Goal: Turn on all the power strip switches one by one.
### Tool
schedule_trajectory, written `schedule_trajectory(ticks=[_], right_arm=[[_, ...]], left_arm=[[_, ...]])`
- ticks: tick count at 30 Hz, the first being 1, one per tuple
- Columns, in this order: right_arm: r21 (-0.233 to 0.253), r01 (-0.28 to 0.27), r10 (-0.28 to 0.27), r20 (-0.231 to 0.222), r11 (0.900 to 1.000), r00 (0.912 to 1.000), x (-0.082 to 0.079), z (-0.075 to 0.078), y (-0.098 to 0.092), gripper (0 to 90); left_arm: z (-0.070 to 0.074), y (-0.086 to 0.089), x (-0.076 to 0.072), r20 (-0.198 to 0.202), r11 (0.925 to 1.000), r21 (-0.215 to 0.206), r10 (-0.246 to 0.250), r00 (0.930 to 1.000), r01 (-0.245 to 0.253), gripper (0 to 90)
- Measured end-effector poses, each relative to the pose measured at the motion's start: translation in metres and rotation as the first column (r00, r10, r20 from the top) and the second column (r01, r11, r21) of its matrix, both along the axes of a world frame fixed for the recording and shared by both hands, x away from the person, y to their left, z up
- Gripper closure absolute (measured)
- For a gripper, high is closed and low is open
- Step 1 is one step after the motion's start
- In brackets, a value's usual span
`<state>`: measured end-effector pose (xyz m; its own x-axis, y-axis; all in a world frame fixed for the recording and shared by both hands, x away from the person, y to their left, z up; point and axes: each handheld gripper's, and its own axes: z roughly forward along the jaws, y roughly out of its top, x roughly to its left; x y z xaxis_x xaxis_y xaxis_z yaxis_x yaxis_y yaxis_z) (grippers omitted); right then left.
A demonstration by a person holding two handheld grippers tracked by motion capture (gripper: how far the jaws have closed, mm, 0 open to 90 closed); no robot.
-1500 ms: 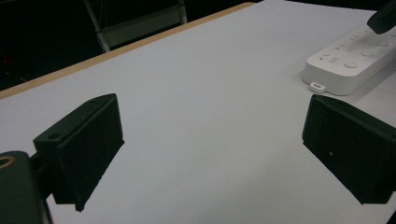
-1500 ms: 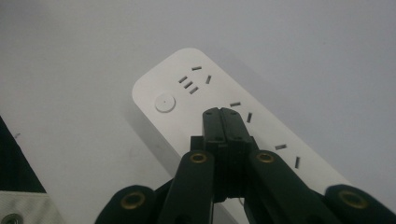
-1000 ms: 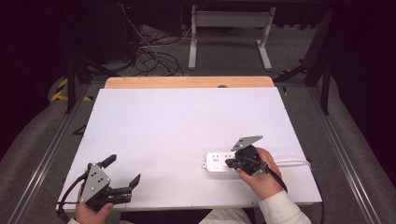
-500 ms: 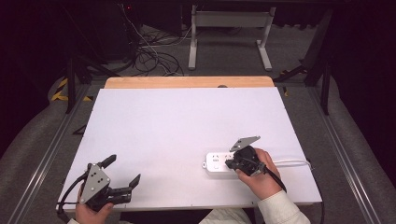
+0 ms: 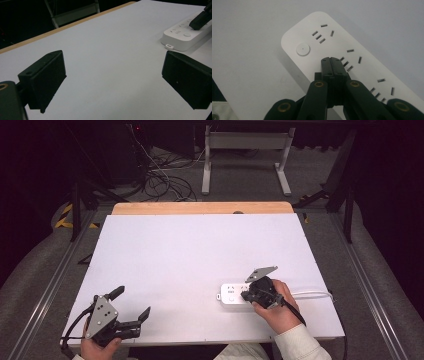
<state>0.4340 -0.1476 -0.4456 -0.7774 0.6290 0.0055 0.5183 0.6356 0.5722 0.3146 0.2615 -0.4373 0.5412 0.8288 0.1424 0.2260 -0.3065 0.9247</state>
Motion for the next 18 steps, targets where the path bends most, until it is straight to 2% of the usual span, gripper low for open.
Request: schedule_trajectory(ticks=[6, 7, 8, 10, 11, 13, 18], right_arm=[[-0.006, 0.003, -0.003, 0.009, 1.0, 1.0, -0.001, 0.0, 0.001, 90.0], [0.02, -0.002, 0.001, 0.026, 1.0, 0.9997, -0.002, 0.001, -0.001, 90.0], [0.04, -0.009, 0.008, 0.041, 0.999, 0.9991, -0.004, 0.004, -0.004, 90.0], [0.125, -0.015, 0.006, 0.073, 0.992, 0.9973, -0.007, 0.017, -0.012, 90.0], [0.15, -0.017, 0.002, 0.096, 0.988, 0.9954, -0.009, 0.028, -0.016, 90.0], [0.161, -0.02, 0.001, 0.115, 0.987, 0.9933, -0.011, 0.036, -0.018, 90.0], [0.126, -0.029, 0.016, 0.106, 0.992, 0.9942, -0.01, 0.028, -0.012, 90.0]], left_arm=[[0.0, 0.0, 0.0, 0.002, 1.0, 0.001, 0.002, 1.0, -0.002, 5.4], [0.001, 0.001, 0.0, 0.008, 1.0, 0.008, 0.003, 1.0, -0.003, 5.4], [0.001, 0.001, -0.001, 0.004, 1.0, -0.005, 0.003, 1.0, -0.003, 5.4], [0.001, 0.001, 0.0, 0.007, 1.0, 0.006, 0.003, 1.0, -0.003, 5.4], [0.0, 0.0, 0.001, 0.001, 1.0, -0.003, 0.004, 1.0, -0.004, 5.4], [0.0, 0.0, 0.001, 0.0, 1.0, -0.002, 0.004, 1.0, -0.004, 5.4], [0.001, 0.0, 0.0, 0.004, 1.0, 0.007, 0.003, 1.0, -0.004, 5.4]])
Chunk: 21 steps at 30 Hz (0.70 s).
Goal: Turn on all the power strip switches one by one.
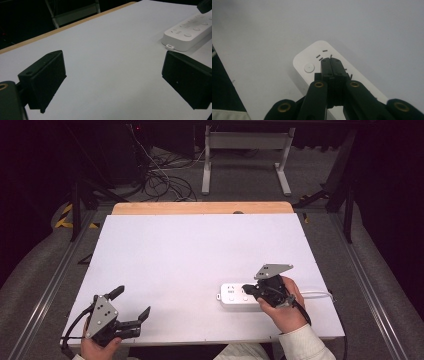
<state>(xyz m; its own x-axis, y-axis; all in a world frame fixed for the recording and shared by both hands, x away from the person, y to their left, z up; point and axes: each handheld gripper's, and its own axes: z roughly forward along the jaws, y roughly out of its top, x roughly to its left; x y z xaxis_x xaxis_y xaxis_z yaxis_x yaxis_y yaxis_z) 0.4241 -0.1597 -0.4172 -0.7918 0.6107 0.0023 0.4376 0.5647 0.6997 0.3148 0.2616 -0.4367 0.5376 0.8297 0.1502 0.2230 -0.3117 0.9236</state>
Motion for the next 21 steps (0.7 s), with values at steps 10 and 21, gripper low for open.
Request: schedule_trajectory(ticks=[10, 21], right_arm=[[-0.007, -0.027, 0.027, -0.002, 1.0, 0.9996, 0.001, -0.001, 0.013, 90.0], [-0.035, -0.069, 0.068, -0.03, 0.997, 0.9972, 0.005, -0.011, 0.035, 90.0]], left_arm=[[0.0, 0.001, 0.0, 0.0, 1.0, -0.002, -0.001, 1.0, 0.001, 5.4], [0.0, 0.001, 0.0, -0.003, 1.0, -0.009, -0.001, 1.0, 0.001, 5.4]])
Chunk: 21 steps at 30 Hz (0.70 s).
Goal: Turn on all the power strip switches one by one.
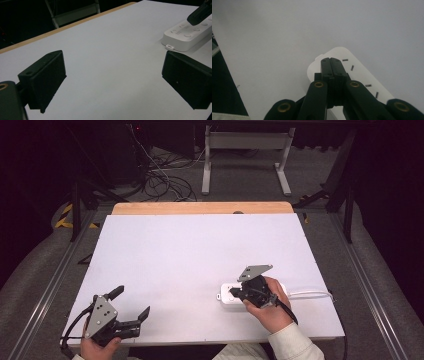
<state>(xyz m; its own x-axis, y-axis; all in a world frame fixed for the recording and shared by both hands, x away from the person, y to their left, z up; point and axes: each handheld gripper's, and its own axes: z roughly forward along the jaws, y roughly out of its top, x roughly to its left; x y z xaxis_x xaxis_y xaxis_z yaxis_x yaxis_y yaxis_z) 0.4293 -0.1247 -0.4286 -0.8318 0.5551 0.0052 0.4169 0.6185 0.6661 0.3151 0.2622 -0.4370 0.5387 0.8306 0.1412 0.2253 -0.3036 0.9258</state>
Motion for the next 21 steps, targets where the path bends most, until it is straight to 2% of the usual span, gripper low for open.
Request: schedule_trajectory(ticks=[21], right_arm=[[-0.063, -0.014, 0.011, -0.046, 0.998, 0.9989, 0.006, -0.015, 0.011, 90.0]], left_arm=[[0.0, 0.001, 0.0, 0.004, 1.0, 0.002, 0.0, 1.0, 0.0, 5.4]])
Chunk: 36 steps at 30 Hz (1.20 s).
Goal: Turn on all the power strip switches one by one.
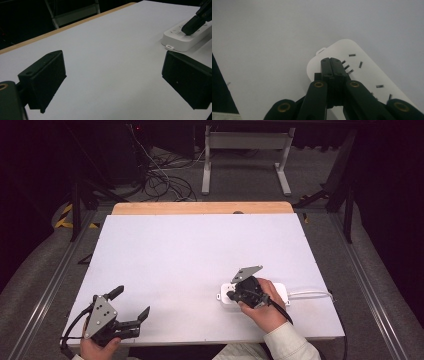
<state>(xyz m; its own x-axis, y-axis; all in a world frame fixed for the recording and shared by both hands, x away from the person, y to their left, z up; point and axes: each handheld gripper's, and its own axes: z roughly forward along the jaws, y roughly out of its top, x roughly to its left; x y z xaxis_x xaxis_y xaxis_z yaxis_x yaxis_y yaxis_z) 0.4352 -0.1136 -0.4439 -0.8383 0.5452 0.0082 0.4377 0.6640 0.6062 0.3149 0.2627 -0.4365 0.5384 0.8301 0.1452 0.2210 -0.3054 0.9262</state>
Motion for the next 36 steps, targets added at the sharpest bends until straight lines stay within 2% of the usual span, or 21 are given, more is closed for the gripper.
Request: schedule_trajectory(ticks=[16, 25, 28, 30, 32, 36], right_arm=[[0.012, 0.017, -0.016, -0.021, 1.0, 0.9997, 0.001, -0.003, 0.0, 90.0], [-0.016, 0.031, -0.031, -0.004, 0.999, 0.9995, -0.003, -0.004, 0.005, 90.0], [0.034, 0.017, -0.019, 0.045, 0.999, 0.9988, -0.008, 0.003, 0.002, 90.0], [0.099, 0.005, -0.012, 0.07, 0.995, 0.9975, -0.011, 0.016, -0.001, 90.0], [0.109, -0.003, -0.007, 0.089, 0.994, 0.996, -0.013, 0.023, -0.002, 90.0], [0.113, 0.003, -0.014, 0.098, 0.994, 0.9951, -0.012, 0.02, -0.003, 90.0]], left_arm=[[0.0, 0.0, -0.001, 0.001, 1.0, -0.006, 0.0, 1.0, 0.0, 5.4], [0.0, -0.001, -0.001, 0.002, 1.0, -0.001, 0.001, 1.0, -0.001, 5.4], [0.001, 0.0, -0.002, 0.008, 1.0, 0.004, 0.0, 1.0, 0.0, 5.4], [0.001, 0.0, -0.001, 0.004, 1.0, -0.003, 0.005, 1.0, -0.005, 5.4], [0.001, 0.0, 0.0, 0.002, 1.0, -0.004, 0.006, 1.0, -0.006, 5.4], [0.001, 0.0, -0.001, 0.008, 1.0, 0.002, 0.004, 1.0, -0.004, 5.4]])
